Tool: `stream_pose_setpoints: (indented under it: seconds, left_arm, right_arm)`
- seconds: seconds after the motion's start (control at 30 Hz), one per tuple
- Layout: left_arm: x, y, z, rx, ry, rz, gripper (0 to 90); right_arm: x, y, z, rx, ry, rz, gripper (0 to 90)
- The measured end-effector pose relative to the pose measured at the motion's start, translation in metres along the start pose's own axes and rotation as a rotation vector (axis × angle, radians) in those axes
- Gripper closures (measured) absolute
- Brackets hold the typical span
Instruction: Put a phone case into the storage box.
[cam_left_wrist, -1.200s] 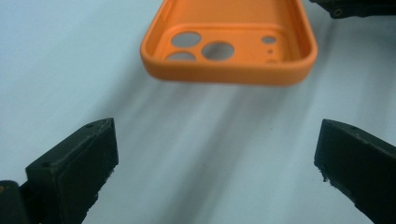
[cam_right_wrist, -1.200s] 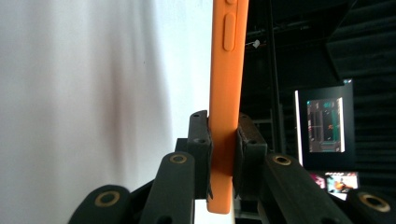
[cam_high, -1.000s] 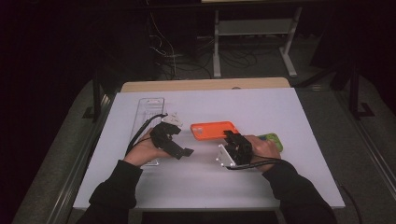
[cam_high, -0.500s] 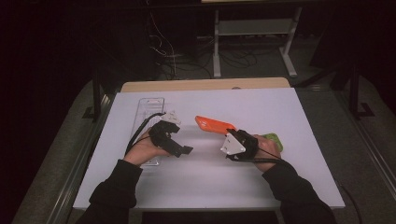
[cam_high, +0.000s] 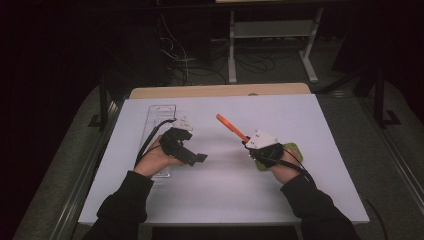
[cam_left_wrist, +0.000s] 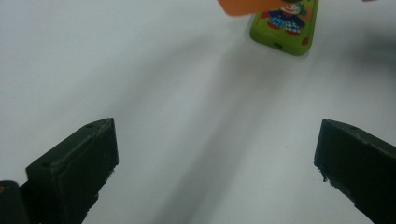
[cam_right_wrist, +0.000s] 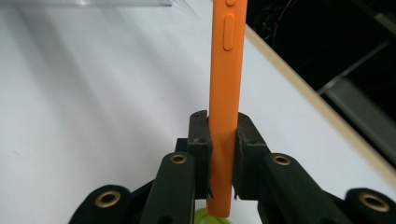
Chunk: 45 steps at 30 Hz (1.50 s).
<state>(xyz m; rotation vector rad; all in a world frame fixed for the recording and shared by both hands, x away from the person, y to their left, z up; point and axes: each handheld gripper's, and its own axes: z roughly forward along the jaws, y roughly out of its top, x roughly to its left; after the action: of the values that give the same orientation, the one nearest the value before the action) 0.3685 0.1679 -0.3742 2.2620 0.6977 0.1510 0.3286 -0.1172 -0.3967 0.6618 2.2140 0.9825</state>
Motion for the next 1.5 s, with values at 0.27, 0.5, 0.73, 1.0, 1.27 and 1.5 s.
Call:
stream_pose_setpoints:
  seconds: [0.27, 0.5, 0.73, 1.0, 1.27, 1.5]
  left_arm:
    - [0.001, 0.002, -0.001, -0.051, 0.011, -0.037, 0.0]
    - [0.004, 0.002, -0.005, -0.077, 0.021, -0.049, 0.0]
    - [0.003, 0.005, -0.007, -0.087, 0.029, -0.061, 0.0]
    - [-0.001, 0.018, -0.006, -0.124, 0.015, -0.068, 0.0]
    - [-0.002, 0.033, 0.001, -0.175, -0.02, -0.08, 0.0]
    - [0.001, 0.043, 0.01, -0.205, -0.073, -0.123, 0.0]
  right_arm:
    - [-0.01, -0.003, 0.002, -0.015, 0.112, 0.181, 78.5]
    - [-0.019, -0.006, 0.003, -0.04, 0.186, 0.324, 78.6]
    - [-0.02, -0.009, 0.004, -0.032, 0.19, 0.35, 78.6]
    - [-0.017, -0.007, 0.003, -0.043, 0.214, 0.372, 78.6]
    - [-0.015, -0.004, 0.002, -0.065, 0.223, 0.372, 78.6]
    - [-0.011, -0.001, 0.006, -0.061, 0.233, 0.367, 78.7]
